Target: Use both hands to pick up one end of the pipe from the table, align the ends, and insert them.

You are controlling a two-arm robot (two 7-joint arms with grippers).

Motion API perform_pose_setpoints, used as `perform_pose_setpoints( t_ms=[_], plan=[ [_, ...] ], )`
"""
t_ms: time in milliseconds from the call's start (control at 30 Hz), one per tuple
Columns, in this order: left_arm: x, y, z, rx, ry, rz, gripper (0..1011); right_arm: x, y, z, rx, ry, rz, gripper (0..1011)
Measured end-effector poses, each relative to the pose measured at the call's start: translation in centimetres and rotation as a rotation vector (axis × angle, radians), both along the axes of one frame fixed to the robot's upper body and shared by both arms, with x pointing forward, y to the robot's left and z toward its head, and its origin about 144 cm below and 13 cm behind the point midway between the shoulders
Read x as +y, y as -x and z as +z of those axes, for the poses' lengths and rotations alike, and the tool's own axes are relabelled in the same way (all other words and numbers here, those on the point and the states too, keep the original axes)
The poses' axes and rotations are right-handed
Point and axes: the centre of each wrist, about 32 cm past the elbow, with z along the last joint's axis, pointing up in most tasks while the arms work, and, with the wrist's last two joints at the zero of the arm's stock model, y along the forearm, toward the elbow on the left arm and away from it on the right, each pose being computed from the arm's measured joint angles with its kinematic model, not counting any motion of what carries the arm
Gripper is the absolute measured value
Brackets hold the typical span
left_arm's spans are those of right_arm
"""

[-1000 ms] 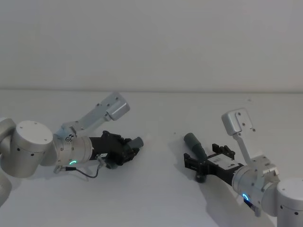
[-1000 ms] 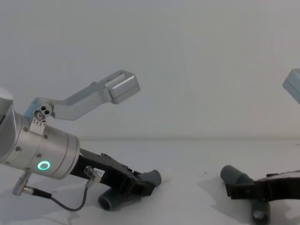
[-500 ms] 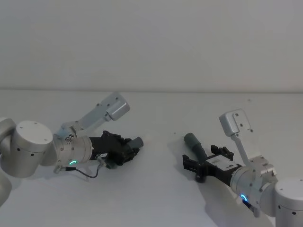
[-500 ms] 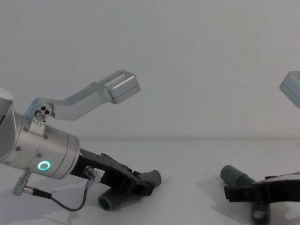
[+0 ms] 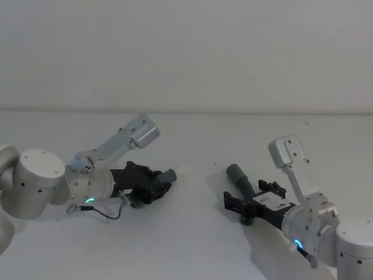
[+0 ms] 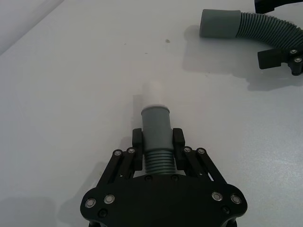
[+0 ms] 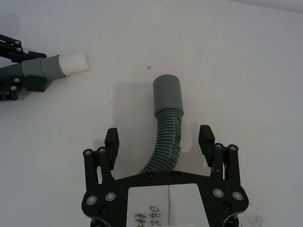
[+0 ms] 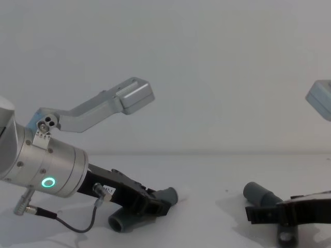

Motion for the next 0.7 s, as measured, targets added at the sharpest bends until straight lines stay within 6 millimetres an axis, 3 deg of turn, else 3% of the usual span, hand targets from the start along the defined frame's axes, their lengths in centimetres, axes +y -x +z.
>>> perform_pose_setpoints(
  t_ms=[300, 700],
  plan=[
    [0.0, 0.0, 0.0, 0.0, 0.0, 0.0, 365, 0.07, -0.03, -0.01, 0.002, 0.001, 0.0, 843],
    [0.0, 0.0, 0.0, 0.0, 0.0, 0.0, 365, 0.1, -0.05, -0.02, 0.004, 0.001, 0.001, 467]
  ],
)
